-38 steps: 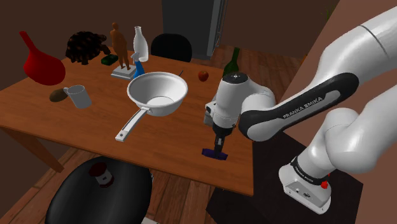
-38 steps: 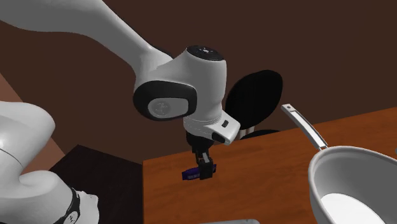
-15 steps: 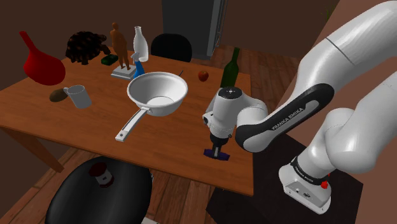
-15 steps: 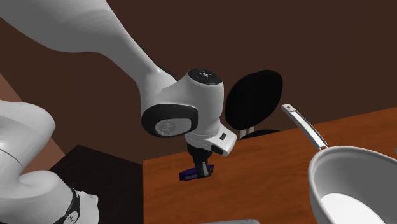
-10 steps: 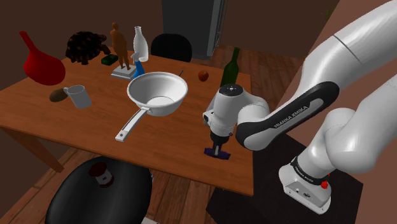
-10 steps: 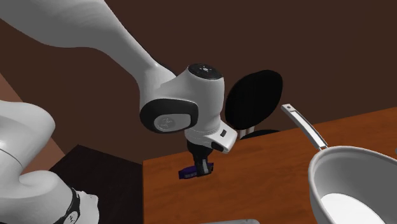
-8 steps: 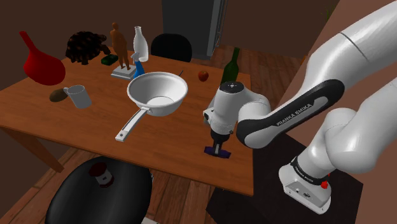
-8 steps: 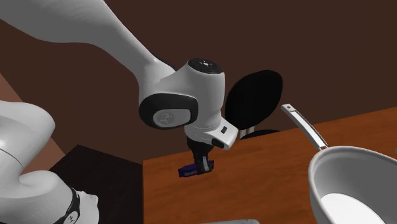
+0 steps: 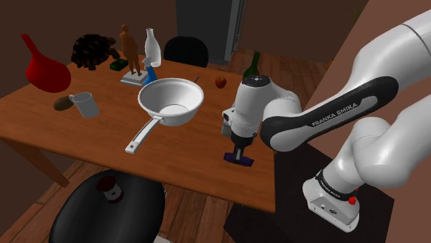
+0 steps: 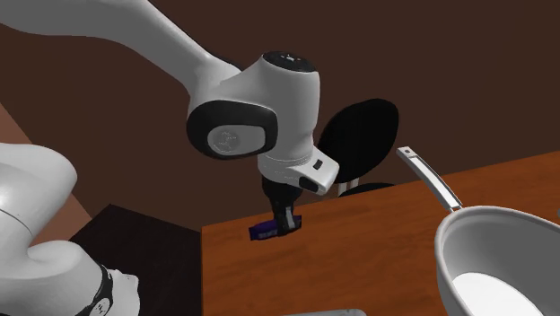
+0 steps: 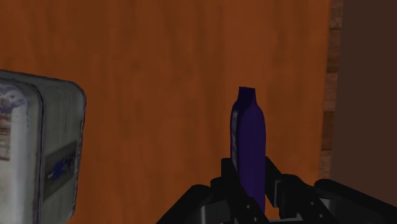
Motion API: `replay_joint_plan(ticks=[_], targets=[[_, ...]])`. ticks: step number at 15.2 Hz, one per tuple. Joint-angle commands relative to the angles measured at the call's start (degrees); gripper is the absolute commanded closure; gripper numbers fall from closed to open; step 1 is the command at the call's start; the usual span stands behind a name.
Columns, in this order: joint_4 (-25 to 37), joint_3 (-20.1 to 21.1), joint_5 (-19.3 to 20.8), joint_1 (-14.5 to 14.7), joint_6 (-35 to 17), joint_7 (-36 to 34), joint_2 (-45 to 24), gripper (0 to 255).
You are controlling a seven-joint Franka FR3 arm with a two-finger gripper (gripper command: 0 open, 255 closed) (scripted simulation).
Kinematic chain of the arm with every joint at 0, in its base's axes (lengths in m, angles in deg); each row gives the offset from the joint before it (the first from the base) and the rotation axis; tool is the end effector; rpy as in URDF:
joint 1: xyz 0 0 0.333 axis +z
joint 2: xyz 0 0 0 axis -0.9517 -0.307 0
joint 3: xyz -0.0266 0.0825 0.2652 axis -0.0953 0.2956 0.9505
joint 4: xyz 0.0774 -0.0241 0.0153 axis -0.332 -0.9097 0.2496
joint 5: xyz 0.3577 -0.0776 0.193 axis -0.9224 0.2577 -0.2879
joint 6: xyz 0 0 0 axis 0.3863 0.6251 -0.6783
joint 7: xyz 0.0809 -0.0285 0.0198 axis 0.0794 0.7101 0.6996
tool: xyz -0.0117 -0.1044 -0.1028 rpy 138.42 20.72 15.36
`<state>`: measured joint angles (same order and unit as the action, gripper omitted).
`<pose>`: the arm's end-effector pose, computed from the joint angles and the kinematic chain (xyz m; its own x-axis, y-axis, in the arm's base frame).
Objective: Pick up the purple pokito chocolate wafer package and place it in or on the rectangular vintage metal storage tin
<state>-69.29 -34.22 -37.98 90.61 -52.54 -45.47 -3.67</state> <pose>0.3405 0.2526 0.2199 0.8318 0.5542 -0.0318 0.5542 -0.8323 -0.0104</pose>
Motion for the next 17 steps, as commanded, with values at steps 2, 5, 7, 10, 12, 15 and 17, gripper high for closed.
replay_joint_plan(ticks=[2,5,7,10,12,15,17], targets=[[0.97,-0.31,-0.34,0.18,2.89,0.27,1.93,255],[1.94,-0.67,-0.6,0.33,5.76,0.53,3.85,255],[2.66,-0.91,-0.72,0.4,7.64,0.67,5.03,255],[3.84,-1.27,-0.82,0.49,10.43,0.84,6.66,255],[4.68,-1.51,-0.86,0.53,12.26,0.92,7.65,255],[6.05,-1.85,-0.86,0.57,14.96,1.02,9.0,255],[7.02,-2.08,-0.84,0.58,16.73,1.07,9.81,255]])
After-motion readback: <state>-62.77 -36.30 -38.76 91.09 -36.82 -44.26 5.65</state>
